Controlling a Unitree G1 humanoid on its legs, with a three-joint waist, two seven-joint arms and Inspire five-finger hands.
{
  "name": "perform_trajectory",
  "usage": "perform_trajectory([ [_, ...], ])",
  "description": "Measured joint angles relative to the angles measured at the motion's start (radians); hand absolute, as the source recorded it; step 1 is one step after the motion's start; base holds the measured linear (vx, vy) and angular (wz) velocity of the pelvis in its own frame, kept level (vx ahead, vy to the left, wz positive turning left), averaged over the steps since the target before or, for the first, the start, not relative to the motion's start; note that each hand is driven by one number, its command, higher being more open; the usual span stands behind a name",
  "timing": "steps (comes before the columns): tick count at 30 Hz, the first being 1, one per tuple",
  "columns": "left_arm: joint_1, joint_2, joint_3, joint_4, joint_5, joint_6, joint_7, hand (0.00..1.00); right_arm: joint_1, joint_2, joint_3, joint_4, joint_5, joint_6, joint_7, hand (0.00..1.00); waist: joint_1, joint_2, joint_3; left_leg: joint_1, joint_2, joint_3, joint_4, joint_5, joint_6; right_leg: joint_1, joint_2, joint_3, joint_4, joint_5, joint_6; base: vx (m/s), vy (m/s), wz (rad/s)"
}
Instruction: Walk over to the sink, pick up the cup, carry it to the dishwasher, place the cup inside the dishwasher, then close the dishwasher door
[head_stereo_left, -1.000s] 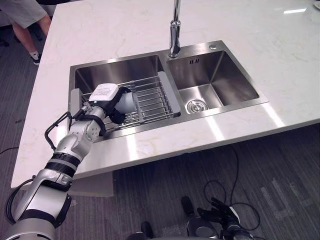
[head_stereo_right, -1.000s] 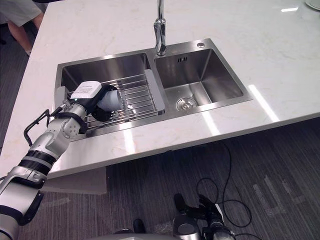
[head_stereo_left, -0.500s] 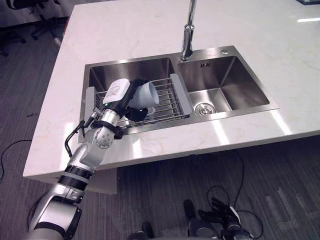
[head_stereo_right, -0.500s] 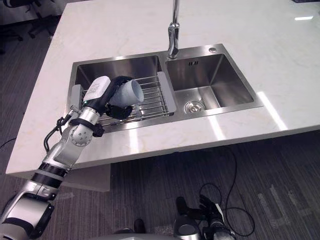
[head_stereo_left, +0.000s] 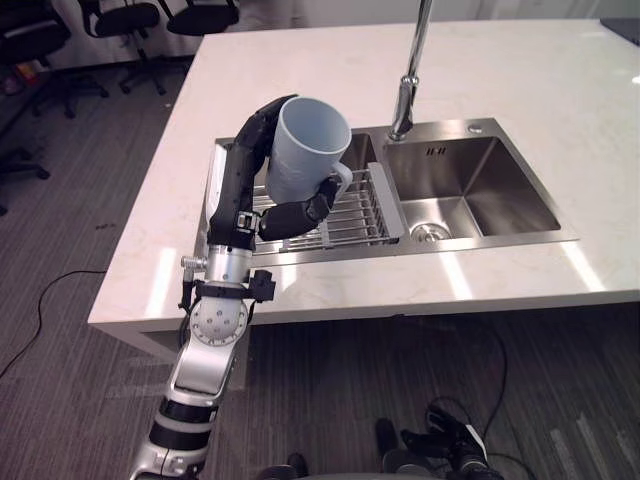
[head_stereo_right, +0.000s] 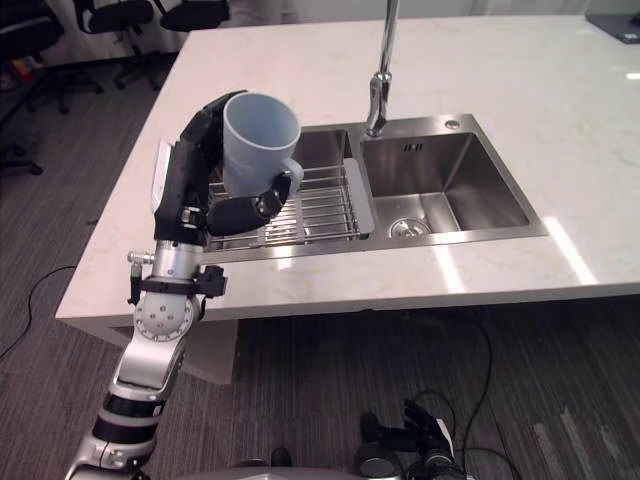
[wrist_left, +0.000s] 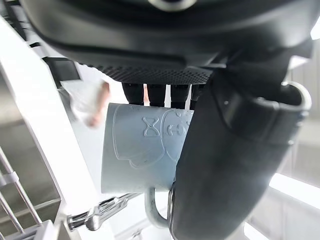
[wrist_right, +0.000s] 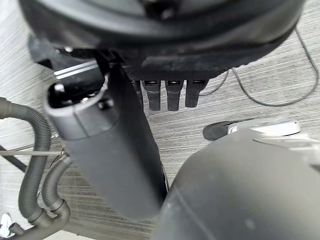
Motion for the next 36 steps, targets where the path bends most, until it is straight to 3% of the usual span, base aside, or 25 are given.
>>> perform_trajectory([
  [9, 0.208, -0.069, 0.006, -0.074, -0.174, -0.003, -0.039, 0.30, 0.032, 0.014, 0.000, -0.013, 0.000, 0.002, -0.005, 0.90, 0.024, -0.021, -0.035, 0.007, 0.001, -0.002, 0.005, 0.000, 0.000, 0.007, -0.001, -0.002, 0.020, -0.009, -0.001, -0.02, -0.011, 0.00],
  [19, 0.341, -0.103, -0.041, -0.122, -0.215, -0.003, -0.076, 0.30, 0.084, 0.027, 0.001, -0.059, 0.001, 0.002, -0.020, 0.90, 0.049, -0.034, -0.071, 0.011, 0.010, 0.023, 0.021, -0.019, -0.005, -0.007, 0.009, 0.019, 0.048, -0.023, -0.003, -0.01, -0.009, -0.08],
  [23, 0.363, -0.117, -0.067, -0.146, -0.214, -0.002, -0.080, 0.30, 0.076, 0.041, 0.001, -0.118, 0.000, 0.005, -0.032, 0.90, 0.060, -0.046, -0.058, -0.007, 0.023, 0.054, 0.107, -0.065, -0.002, -0.078, 0.012, 0.050, 0.212, -0.086, 0.006, -0.04, -0.008, -0.23],
  [25, 0.363, -0.116, -0.079, -0.173, -0.214, -0.002, -0.083, 0.30, 0.074, 0.060, 0.002, -0.160, 0.000, 0.005, -0.043, 0.90, 0.061, -0.065, -0.047, -0.008, 0.021, 0.057, 0.126, -0.076, 0.010, -0.098, 0.012, 0.043, 0.269, -0.097, 0.019, -0.10, -0.009, -0.01],
  [26, 0.362, -0.115, -0.076, -0.189, -0.213, -0.004, -0.084, 0.30, 0.066, 0.072, 0.002, -0.175, 0.000, 0.006, -0.046, 0.90, 0.066, -0.060, -0.037, -0.012, 0.028, 0.062, 0.130, -0.077, 0.021, -0.124, 0.009, 0.031, 0.362, -0.151, 0.025, -0.10, -0.025, 0.07],
  [28, 0.362, -0.117, -0.071, -0.193, -0.213, -0.005, -0.082, 0.30, 0.063, 0.086, 0.021, -0.183, 0.000, 0.006, -0.047, 0.90, 0.076, -0.073, -0.043, -0.025, 0.029, 0.048, 0.159, -0.070, 0.011, -0.144, 0.001, -0.021, 0.654, -0.277, 0.034, -0.05, -0.058, 0.21],
  [29, 0.362, -0.118, -0.071, -0.194, -0.213, -0.006, -0.082, 0.30, 0.059, 0.086, 0.027, -0.183, 0.000, 0.006, -0.046, 0.90, 0.084, -0.077, -0.047, -0.034, 0.029, 0.048, 0.168, -0.070, 0.011, -0.136, -0.005, -0.031, 0.680, -0.295, 0.035, -0.04, -0.104, 0.16],
  [30, 0.361, -0.123, -0.064, -0.196, -0.213, -0.009, -0.082, 0.30, 0.039, 0.083, 0.040, -0.187, 0.000, 0.006, -0.049, 0.90, 0.106, -0.090, -0.053, -0.069, 0.025, 0.048, 0.193, -0.071, 0.009, -0.136, -0.013, -0.056, 0.651, -0.313, 0.030, -0.06, -0.078, -0.02],
  [31, 0.362, -0.138, -0.058, -0.195, -0.212, -0.006, -0.082, 0.30, 0.022, 0.076, 0.041, -0.199, 0.000, 0.005, -0.056, 0.90, 0.134, -0.077, -0.070, -0.125, 0.030, 0.047, 0.192, -0.053, -0.001, -0.134, -0.003, -0.082, 0.518, -0.313, 0.031, -0.06, -0.093, -0.05],
  [32, 0.361, -0.141, -0.056, -0.196, -0.212, -0.006, -0.082, 0.30, 0.015, 0.075, 0.041, -0.201, 0.000, 0.005, -0.058, 0.90, 0.141, -0.072, -0.073, -0.135, 0.031, 0.049, 0.190, -0.048, -0.002, -0.130, 0.000, -0.084, 0.484, -0.313, 0.030, -0.07, -0.073, -0.10],
  [33, 0.356, -0.165, -0.052, -0.197, -0.212, -0.006, -0.082, 0.30, -0.019, 0.067, 0.041, -0.202, 0.000, 0.005, -0.065, 0.90, 0.151, -0.050, -0.067, -0.181, 0.048, 0.046, 0.192, -0.030, -0.009, -0.112, 0.026, -0.086, 0.371, -0.279, -0.036, -0.11, -0.082, 0.07],
  [34, 0.358, -0.183, -0.054, -0.192, -0.213, -0.005, -0.083, 0.30, -0.043, 0.061, 0.041, -0.198, 0.000, 0.004, -0.068, 0.90, 0.149, -0.030, -0.053, -0.201, 0.059, 0.024, 0.190, -0.011, -0.011, -0.098, 0.044, -0.103, 0.314, -0.240, -0.041, -0.13, -0.077, 0.18],
  [36, 0.357, -0.188, -0.058, -0.185, -0.213, -0.004, -0.084, 0.30, -0.045, 0.066, 0.040, -0.195, 0.001, 0.003, -0.082, 0.90, 0.146, -0.026, -0.032, -0.201, 0.064, -0.011, 0.196, 0.000, -0.019, -0.064, 0.051, -0.137, 0.280, -0.220, -0.051, -0.10, -0.041, 0.41],
])
